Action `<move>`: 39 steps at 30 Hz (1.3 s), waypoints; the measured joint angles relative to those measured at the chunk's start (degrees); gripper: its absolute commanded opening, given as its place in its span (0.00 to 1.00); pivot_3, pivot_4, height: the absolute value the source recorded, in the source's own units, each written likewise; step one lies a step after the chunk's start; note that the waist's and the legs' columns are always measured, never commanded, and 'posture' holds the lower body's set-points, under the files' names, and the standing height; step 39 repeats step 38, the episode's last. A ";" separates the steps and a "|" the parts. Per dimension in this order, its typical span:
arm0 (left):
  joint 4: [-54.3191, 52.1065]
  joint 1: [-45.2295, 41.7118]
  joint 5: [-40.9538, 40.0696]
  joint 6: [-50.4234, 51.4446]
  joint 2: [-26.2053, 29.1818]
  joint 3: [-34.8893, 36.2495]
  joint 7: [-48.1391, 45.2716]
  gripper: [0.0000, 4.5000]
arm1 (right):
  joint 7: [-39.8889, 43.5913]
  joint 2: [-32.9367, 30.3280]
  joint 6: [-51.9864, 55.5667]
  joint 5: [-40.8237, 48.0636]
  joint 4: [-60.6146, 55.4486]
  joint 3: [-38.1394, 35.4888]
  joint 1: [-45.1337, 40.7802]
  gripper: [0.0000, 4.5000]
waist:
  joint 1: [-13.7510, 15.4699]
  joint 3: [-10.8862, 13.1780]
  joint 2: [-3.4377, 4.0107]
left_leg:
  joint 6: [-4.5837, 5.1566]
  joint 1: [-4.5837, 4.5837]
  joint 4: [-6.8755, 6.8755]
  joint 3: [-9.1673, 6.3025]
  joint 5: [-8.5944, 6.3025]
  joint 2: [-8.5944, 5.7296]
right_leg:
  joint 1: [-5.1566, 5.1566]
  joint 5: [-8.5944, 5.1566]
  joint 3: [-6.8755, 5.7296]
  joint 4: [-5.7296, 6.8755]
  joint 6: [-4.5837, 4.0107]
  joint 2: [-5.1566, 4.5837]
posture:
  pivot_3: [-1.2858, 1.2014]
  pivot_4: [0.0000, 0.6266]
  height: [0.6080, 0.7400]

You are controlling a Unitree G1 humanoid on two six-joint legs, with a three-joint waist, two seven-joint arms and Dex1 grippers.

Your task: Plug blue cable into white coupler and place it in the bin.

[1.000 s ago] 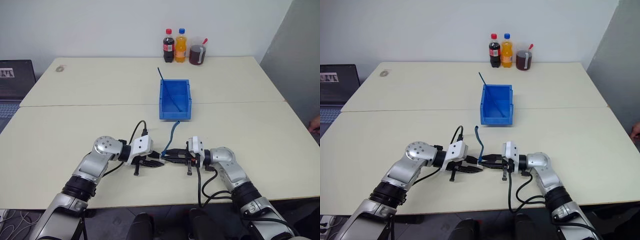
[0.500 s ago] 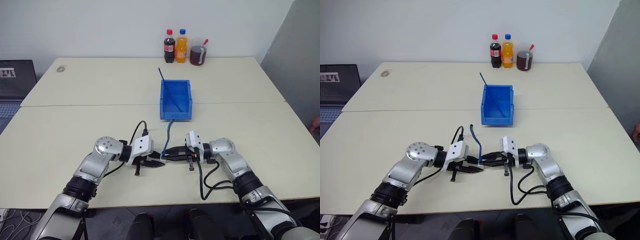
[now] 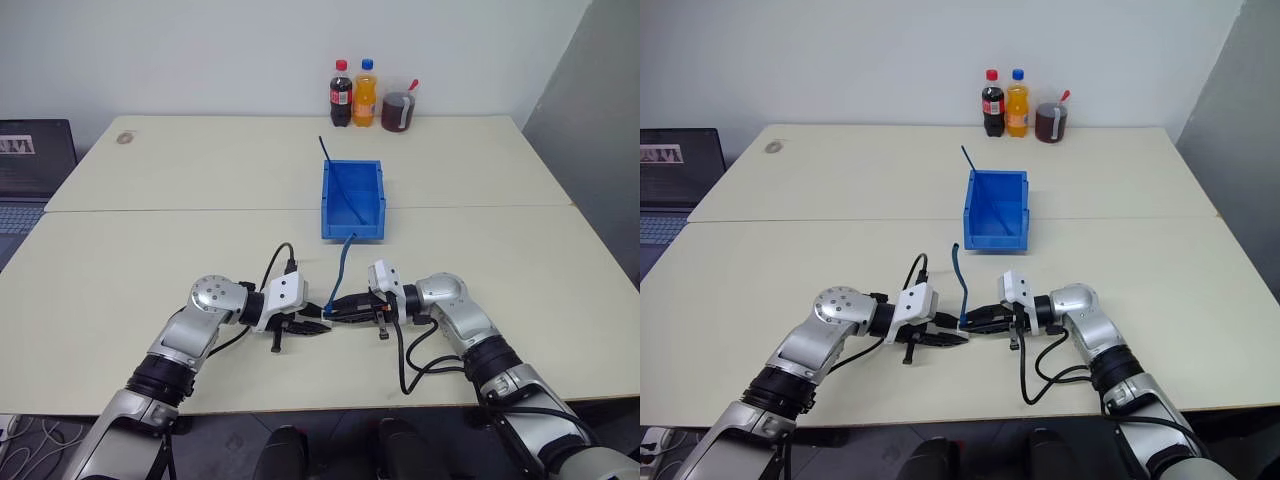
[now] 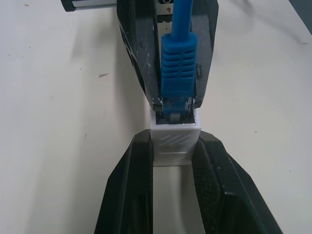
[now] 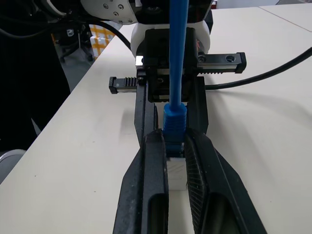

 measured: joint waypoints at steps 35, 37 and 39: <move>-38.48 8.31 -9.25 30.24 -11.14 21.68 52.06 1.00 | -52.15 1.22 36.84 5.22 30.77 -29.07 -42.67 0.86 | 0.41 0.07 0.07 | -0.04 -1.40 -0.60 0.23 0.01 -0.10 | -1.17 0.26 0.09 -0.86 -0.17 -0.33 | 0.52 0.24 1.00; -38.10 8.83 -8.67 31.05 -11.20 22.78 53.98 1.00 | -50.09 0.30 35.54 4.58 24.02 -28.13 -39.78 0.86 | 0.43 0.07 0.06 | -0.04 -1.40 -0.57 0.19 0.01 -0.08 | -1.15 0.26 0.08 -0.86 -0.16 -0.34 | 0.52 0.24 1.00; -37.77 9.62 -8.37 31.08 -11.23 23.54 54.94 1.00 | -48.81 -0.34 35.04 4.56 18.43 -27.58 -37.23 0.86 | 0.42 0.06 0.06 | -0.03 -1.40 -0.59 0.17 0.01 -0.10 | -1.15 0.26 0.07 -0.88 -0.16 -0.35 | 0.52 0.24 1.00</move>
